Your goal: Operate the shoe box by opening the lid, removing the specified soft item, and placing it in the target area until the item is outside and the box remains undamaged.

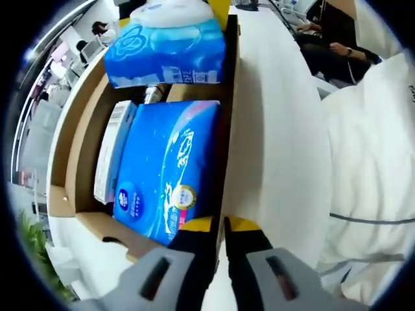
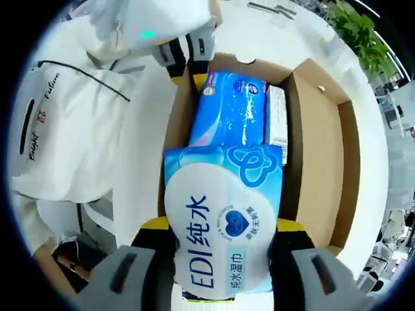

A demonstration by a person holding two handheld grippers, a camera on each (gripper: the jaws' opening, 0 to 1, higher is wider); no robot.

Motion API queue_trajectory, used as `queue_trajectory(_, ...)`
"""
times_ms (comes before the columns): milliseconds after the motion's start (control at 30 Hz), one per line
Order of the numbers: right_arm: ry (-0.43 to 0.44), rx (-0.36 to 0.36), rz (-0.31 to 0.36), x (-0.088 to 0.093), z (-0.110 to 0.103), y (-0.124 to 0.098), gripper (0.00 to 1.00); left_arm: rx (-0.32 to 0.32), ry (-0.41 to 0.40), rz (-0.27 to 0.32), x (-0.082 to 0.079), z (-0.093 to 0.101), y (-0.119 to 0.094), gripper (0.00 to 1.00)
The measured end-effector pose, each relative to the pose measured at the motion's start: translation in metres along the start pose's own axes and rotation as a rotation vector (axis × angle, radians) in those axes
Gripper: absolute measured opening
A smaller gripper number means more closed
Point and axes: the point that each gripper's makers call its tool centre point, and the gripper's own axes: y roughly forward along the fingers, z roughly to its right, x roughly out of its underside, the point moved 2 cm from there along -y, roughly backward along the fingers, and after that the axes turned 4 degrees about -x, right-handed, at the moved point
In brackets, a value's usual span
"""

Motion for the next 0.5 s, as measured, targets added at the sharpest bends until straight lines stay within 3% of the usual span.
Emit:
queue_trajectory(367,0.053,-0.010,0.022,0.001,-0.004,-0.003,0.56,-0.011,0.003,0.011,0.001,-0.002,-0.001,0.06)
queue_trajectory(500,0.082,-0.017,-0.003,0.002,-0.008,-0.012,0.56,-0.008,0.003,0.014,0.001,-0.003,-0.001,0.06)
